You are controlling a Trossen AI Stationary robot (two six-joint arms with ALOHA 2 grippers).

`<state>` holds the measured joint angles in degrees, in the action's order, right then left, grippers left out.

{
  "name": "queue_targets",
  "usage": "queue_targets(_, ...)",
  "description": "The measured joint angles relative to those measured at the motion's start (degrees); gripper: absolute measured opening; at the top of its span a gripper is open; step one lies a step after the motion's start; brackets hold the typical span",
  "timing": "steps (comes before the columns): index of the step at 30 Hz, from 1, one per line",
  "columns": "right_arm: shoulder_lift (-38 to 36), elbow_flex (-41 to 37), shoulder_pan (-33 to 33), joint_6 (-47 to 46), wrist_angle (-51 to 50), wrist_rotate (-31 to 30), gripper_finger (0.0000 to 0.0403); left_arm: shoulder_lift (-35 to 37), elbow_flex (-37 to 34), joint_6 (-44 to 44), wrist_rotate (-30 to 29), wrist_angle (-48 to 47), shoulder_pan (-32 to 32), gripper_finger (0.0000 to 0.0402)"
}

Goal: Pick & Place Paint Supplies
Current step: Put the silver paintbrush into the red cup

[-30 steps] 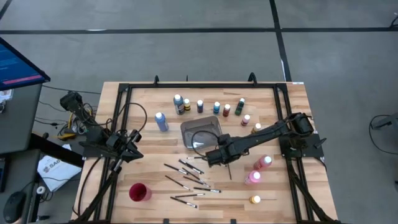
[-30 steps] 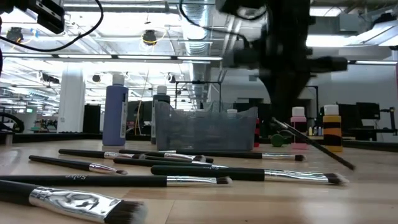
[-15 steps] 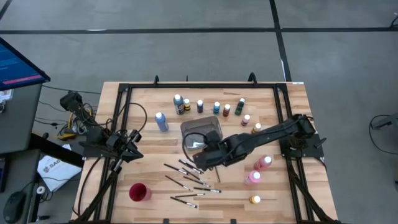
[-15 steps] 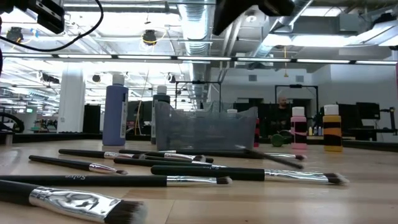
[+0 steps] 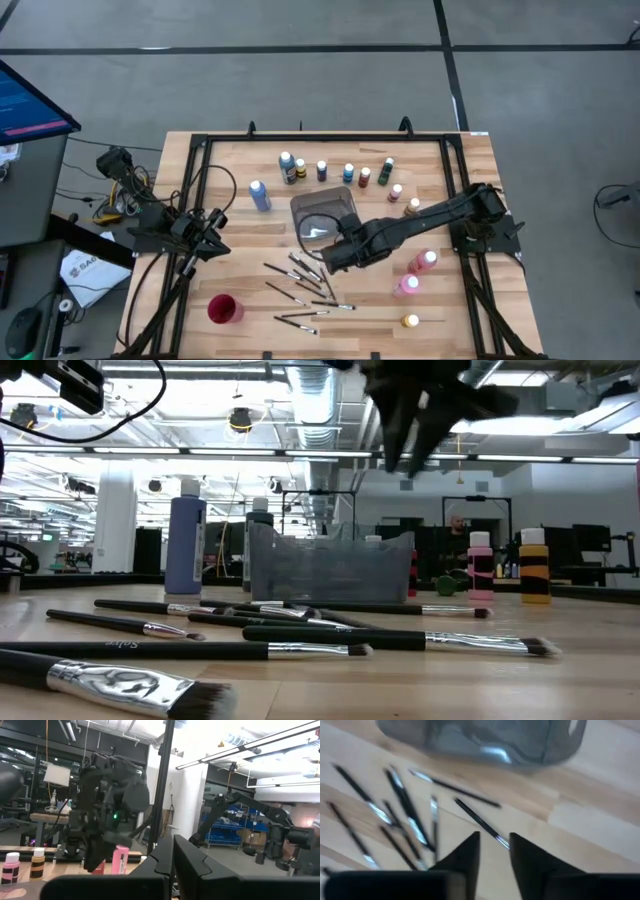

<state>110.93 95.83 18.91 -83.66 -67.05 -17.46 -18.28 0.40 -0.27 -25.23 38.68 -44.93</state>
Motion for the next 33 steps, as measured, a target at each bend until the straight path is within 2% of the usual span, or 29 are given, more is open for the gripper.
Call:
queue_targets(3,0.0,-3.9,0.0,2.1,0.2,3.9,0.0158,0.0,0.0,0.0,0.0,0.0,0.0,0.0003)
queue_targets(6,0.0,-8.2,0.2,9.2,2.3,6.4,0.0199,0.0,0.0,0.0,0.0,0.0,0.0,0.0003)
queue_targets(10,0.0,-14.6,0.2,21.1,8.7,11.6,0.0226,0.0,0.0,0.0,0.0,0.0,0.0,0.0003)
queue_targets(16,0.0,-18.9,-0.5,34.8,14.5,14.4,0.0230,0.0,0.0,0.0,0.0,0.0,0.0,0.0003)
queue_targets(19,0.0,-19.5,-0.9,38.4,16.5,14.5,0.0230,0.0,0.0,0.0,0.0,0.0,0.0,0.0003)
queue_targets(26,0.0,-23.5,-1.0,40.8,17.3,14.9,0.0230,0.0,0.0,0.0,0.0,0.0,0.0,0.0003)
queue_targets(33,-0.4,-27.5,-1.4,40.7,24.0,15.0,0.0222,0.0,0.0,0.0,0.0,0.0,0.0,0.0003)
